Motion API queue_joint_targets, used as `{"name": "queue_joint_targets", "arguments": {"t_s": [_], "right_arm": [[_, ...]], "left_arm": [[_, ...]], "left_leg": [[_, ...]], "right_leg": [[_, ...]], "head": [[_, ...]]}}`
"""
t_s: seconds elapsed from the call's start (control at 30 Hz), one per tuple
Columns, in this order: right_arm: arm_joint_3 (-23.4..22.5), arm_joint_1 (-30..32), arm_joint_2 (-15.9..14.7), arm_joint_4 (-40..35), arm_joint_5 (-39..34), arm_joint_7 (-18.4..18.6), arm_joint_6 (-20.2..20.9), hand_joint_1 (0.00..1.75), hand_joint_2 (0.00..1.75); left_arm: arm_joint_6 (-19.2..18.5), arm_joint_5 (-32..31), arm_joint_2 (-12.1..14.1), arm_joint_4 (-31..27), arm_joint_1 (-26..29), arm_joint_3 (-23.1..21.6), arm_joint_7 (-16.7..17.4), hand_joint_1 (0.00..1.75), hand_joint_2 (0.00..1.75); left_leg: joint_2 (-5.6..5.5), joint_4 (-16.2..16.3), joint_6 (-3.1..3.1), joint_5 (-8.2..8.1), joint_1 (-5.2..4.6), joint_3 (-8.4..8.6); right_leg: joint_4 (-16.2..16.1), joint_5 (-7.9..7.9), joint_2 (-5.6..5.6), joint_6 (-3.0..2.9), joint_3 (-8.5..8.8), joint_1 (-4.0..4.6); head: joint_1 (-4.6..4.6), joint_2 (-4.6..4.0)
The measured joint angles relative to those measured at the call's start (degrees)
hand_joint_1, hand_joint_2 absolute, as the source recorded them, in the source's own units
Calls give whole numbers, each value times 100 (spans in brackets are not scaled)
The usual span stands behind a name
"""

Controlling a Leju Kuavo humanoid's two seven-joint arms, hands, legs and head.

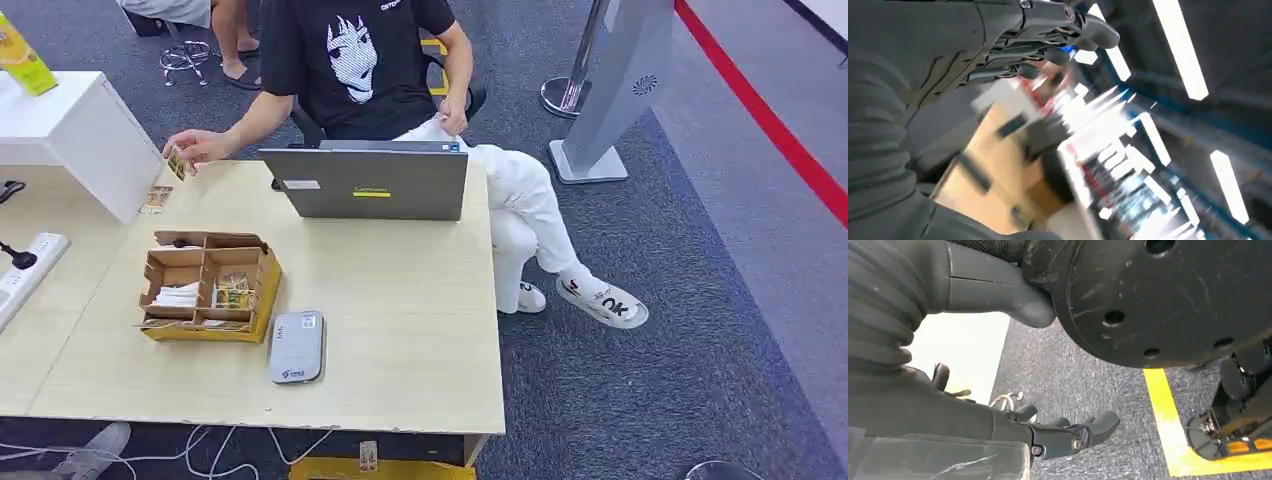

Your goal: Pass the card to the sensor for recognition and then transmit it.

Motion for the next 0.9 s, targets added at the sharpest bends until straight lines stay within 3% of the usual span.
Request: {"name": "queue_joint_targets", "arguments": {"t_s": [0.07, 0.13, 0.2, 0.33, 0.53, 0.6, 0.67, 0.77, 0.83, 0.9], "right_arm": [[84, -11, -33, 2, 26, 11, 77, 0, 175], [190, -30, -81, 4, 66, 22, 166, 0, 175], [252, -40, -114, 4, 81, 35, 191, 0, 175], [326, -46, -131, 4, 81, 35, 223, 0, 175], [385, -49, -140, 4, 81, 37, 236, 0, 175], [429, -51, -149, 4, 123, 37, 254, 0, 175], [490, -70, -184, 4, 190, 57, 302, 0, 175], [630, -135, -278, 4, 339, 114, 439, 0, 175], [736, -187, -360, 2, 435, 161, 512, 0, 175], [854, -228, -465, -28, 518, 238, 529, 0, 175]], "left_arm": [[557, -780, 354, -77, 2, -658, 20, 0, 175], [593, -1579, 640, -75, -118, -1199, 203, 0, 175], [604, -1713, 869, -75, -212, -1551, 260, 0, 175], [637, -1733, 1124, -75, -241, -1893, 308, 0, 175], [641, -1795, 1287, -75, -247, -2059, 337, 0, 175], [472, -2316, 1475, -31, -396, -2167, 718, 0, 175], [118, -3188, 1779, 238, -893, -2335, 1481, 0, 175], [-993, -4288, 2454, 1296, -2229, -2766, 2602, 0, 175], [-1444, -4545, 2872, 2389, -3339, -3116, 2800, 0, 175], [-1442, -5036, 3132, 3867, -4557, -3570, 3007, 0, 175]], "left_leg": [[-4, -1, 0, 0, 0, 0], [-2, -2, 0, 1, 0, 1], [4, -2, 0, 1, -2, 5], [2, 0, 0, 1, -3, 5], [1, 0, 2, -2, -3, 5], [-5, 1, 2, -1, -3, 4], [-30, 0, 6, 8, -3, 5], [-55, -1, 0, 43, -1, -1], [-61, -2, -4, 65, 2, -3], [-57, -3, -4, 83, 2, -7]], "right_leg": [[0, -2, -4, 1, 6, 0], [1, -1, -2, 1, 10, 1], [1, 2, 2, -1, 13, -1], [1, 2, 2, 0, 13, -2], [0, -1, 2, 1, 10, -2], [-1, -3, -8, 0, 6, -2], [0, -6, -33, -1, 12, -2], [4, 10, -55, -7, 12, -1], [10, 31, -57, -11, 7, 1], [15, 54, -54, -12, 2, 1]], "head": [[0, 0], [2, 0], [0, 0], [0, 0], [0, 0], [0, 0], [0, 0], [0, 0], [0, 0], [-2, -2]]}}
